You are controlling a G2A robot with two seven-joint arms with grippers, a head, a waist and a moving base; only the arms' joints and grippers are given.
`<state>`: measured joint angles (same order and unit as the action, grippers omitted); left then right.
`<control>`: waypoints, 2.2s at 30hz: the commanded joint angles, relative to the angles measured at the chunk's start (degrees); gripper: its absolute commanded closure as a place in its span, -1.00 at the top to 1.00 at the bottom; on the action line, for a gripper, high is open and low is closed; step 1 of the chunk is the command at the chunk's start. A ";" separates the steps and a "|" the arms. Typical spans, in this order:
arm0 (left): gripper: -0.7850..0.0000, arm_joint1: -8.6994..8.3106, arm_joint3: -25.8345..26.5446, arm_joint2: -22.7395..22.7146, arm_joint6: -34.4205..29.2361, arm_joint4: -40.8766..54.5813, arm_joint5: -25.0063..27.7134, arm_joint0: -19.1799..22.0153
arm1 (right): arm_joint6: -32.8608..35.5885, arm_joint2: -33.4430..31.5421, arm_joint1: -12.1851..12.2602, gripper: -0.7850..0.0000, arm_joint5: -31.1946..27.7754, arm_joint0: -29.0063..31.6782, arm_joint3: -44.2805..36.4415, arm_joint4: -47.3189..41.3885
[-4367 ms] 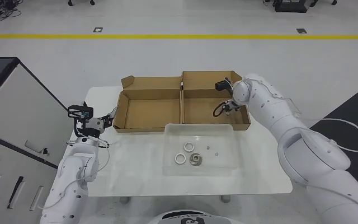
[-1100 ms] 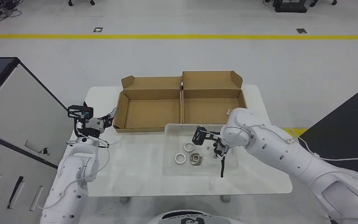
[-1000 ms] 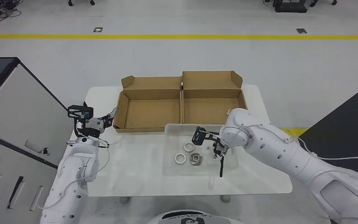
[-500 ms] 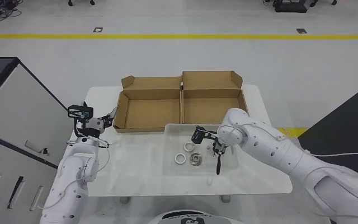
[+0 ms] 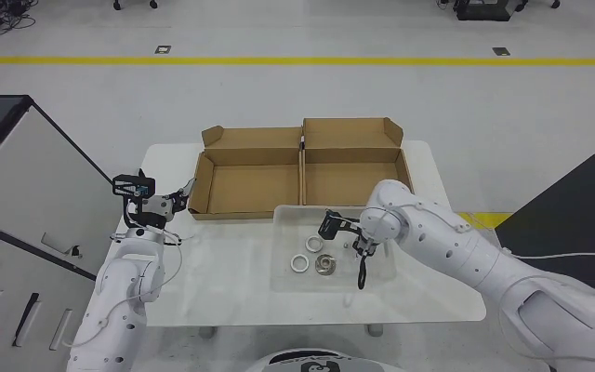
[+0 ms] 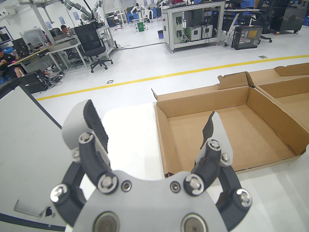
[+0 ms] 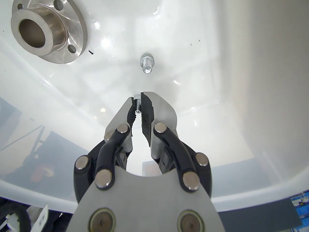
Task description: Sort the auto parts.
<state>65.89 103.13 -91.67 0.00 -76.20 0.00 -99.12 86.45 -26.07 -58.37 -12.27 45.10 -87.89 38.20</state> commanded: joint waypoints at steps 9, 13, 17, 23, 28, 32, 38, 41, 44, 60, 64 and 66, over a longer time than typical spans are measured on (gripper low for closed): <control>1.00 0.00 0.00 0.00 0.00 0.00 0.00 0.00 | 1.55 -4.14 2.34 -1.00 2.28 -0.09 -7.17 -3.26; 1.00 0.00 0.00 0.00 0.00 0.00 0.00 0.00 | 1.55 -6.70 4.70 -1.00 2.88 -0.94 -11.85 -6.74; 1.00 0.00 0.00 0.00 0.00 0.00 0.00 0.00 | 1.55 -8.79 7.53 -1.00 3.50 -2.17 -16.48 -10.39; 1.00 0.00 0.00 0.00 0.00 0.00 0.00 0.00 | 1.55 -11.47 11.79 -1.00 3.94 -4.61 -22.10 -17.08; 1.00 0.00 0.00 0.00 0.00 0.00 0.00 0.00 | 1.55 -12.31 14.77 -1.00 4.20 -6.31 -24.52 -22.38; 1.00 0.00 0.00 0.00 0.00 0.00 0.00 0.00 | 1.55 -12.18 15.40 -1.00 4.31 -6.62 -24.57 -23.58; 1.00 0.00 0.00 0.00 0.00 0.00 0.00 0.00 | 1.55 -12.18 15.40 -1.00 4.31 -6.62 -24.57 -23.58; 1.00 0.00 0.00 0.00 0.00 0.00 0.00 0.00 | 1.55 -12.18 15.40 -1.00 4.31 -6.62 -24.57 -23.58; 1.00 0.00 0.00 0.00 0.00 0.00 0.00 0.00 | -2.60 -13.91 15.58 -1.00 5.03 -5.59 -22.55 -25.93; 1.00 0.00 0.00 0.00 0.00 0.00 0.00 0.00 | -13.18 -29.12 17.23 -1.00 -9.97 7.46 -3.06 -79.11; 1.00 0.00 0.00 0.00 0.00 0.00 0.00 0.00 | -10.54 -28.78 16.01 -1.00 -12.24 6.96 -2.50 -89.67; 1.00 0.00 0.00 0.00 0.00 0.00 0.00 0.00 | -9.32 -28.47 15.28 -1.00 -12.57 6.14 -2.69 -94.37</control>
<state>65.89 103.13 -91.67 0.00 -76.20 0.00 -99.12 76.59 -54.66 -42.79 -24.76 51.63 -90.48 -53.58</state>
